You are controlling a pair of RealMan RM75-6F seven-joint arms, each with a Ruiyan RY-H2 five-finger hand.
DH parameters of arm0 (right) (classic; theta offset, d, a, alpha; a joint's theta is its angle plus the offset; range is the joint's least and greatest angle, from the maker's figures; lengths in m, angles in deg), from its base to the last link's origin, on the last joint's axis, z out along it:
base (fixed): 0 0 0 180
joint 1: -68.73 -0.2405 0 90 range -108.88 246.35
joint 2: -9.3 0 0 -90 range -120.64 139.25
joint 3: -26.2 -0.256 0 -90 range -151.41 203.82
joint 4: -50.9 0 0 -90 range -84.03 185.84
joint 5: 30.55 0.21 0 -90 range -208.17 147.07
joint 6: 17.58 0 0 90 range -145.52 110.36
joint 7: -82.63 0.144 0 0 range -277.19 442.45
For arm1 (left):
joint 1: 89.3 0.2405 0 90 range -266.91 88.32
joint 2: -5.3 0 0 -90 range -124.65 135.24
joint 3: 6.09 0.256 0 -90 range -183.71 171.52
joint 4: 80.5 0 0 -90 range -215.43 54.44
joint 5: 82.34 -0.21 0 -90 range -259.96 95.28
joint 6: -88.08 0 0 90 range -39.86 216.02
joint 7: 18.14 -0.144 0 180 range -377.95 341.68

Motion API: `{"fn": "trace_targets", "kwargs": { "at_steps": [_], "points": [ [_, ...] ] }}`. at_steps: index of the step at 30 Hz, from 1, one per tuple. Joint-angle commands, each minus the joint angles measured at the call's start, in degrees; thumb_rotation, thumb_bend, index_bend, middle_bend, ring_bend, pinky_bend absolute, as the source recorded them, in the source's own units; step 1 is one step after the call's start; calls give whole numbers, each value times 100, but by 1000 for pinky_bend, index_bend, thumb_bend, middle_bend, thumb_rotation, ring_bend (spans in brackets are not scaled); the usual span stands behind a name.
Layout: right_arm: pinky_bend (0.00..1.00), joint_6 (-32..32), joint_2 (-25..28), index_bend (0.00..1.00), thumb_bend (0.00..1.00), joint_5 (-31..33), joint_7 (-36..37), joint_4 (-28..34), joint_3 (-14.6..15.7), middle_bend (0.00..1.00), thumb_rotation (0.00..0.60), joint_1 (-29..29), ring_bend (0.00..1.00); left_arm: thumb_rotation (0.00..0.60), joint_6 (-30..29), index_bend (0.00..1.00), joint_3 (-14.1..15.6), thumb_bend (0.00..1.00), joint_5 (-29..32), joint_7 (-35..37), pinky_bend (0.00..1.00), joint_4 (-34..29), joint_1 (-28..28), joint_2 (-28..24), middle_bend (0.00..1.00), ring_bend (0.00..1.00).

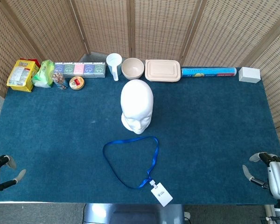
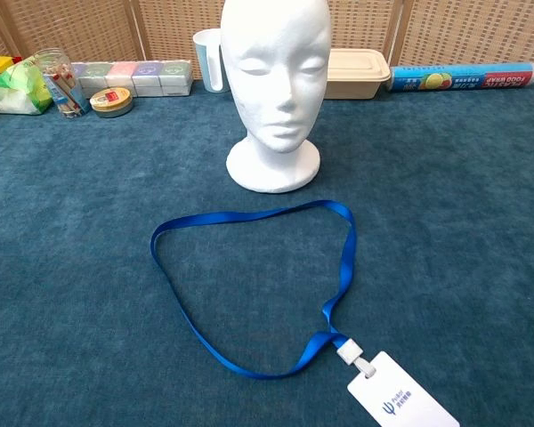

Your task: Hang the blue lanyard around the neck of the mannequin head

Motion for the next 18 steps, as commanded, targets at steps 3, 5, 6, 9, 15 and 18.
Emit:
{"fn": "trace_targets", "kwargs": {
  "at_steps": [3,5,6,9,15,18],
  "points": [
    [430,-35,-10,455,369,20,-11,3,0,480,332,-15,414,484,51,612,-5,224,32,-7,293,-3,-18,7,568,491],
    [430,-41,-22,455,368,28,-19,-1,-1,480,333,-17,414,483,81,612,-8,224,52,-1,292,-2,-29,8,568,492],
    [430,-39,-26,455,368,22,-19,0,-1,480,334,-18,414,484,85,612,-10,224,53,0,292,-2,-32,8,568,492],
    [430,-58,-34,455,369,15,-19,2,10,480,335,-24,414,485,67,612,-18,224,31,-1,293,7,-31,12,568,491],
    [430,-95,-39,455,369,43,68,4,-22,480,334,-55,414,483,91,612,-16,224,50,64,293,19,-31,-1,568,491],
    [431,-156,-47,455,369,84,126,-1,-48,480,331,-92,416,487,146,612,-32,223,68,75,292,1,-67,4,568,491]
  ]
}}
